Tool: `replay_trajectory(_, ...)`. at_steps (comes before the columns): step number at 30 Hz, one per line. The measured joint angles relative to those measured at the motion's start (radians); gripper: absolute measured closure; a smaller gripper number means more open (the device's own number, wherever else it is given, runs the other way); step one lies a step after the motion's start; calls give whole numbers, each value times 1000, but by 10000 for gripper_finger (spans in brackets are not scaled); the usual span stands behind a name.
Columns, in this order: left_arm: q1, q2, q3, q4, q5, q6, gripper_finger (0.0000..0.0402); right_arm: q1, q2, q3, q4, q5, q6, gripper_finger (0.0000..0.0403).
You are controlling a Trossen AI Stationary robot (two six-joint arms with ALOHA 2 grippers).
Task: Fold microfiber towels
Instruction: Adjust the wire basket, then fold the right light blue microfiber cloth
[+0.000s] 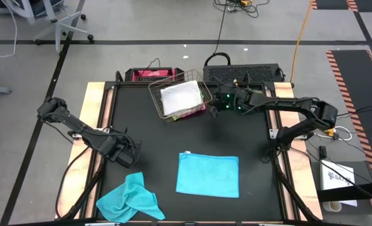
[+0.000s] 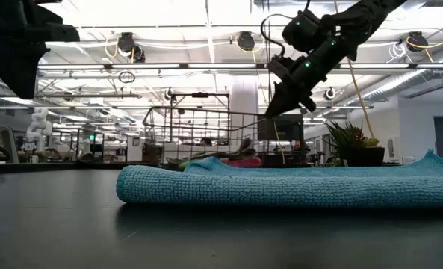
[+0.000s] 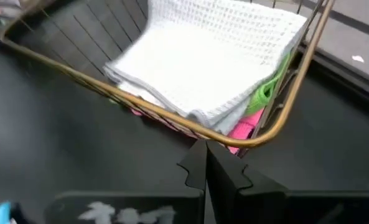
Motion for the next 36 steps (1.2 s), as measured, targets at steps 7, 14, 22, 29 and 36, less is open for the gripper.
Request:
replay_trajectory(7, 0, 0, 0, 5, -3, 7, 371, 15, 0, 0, 10, -7, 49, 403)
replay_trajectory(14, 0, 13, -1, 193, -11, 136, 371, 155, -34, 1, -144, -130, 120, 403)
replay_trajectory(22, 11, 153, -1, 597, -43, 471, 371, 465, -154, 0, -397, -61, 305, 403)
replay_trajectory(29, 71, 350, -1, 1099, -43, 771, 371, 708, -170, -5, -404, 10, 509, 403)
replay_trajectory(36, 118, 547, 82, 1268, -31, 907, 371, 851, -116, -65, -397, 32, 670, 403)
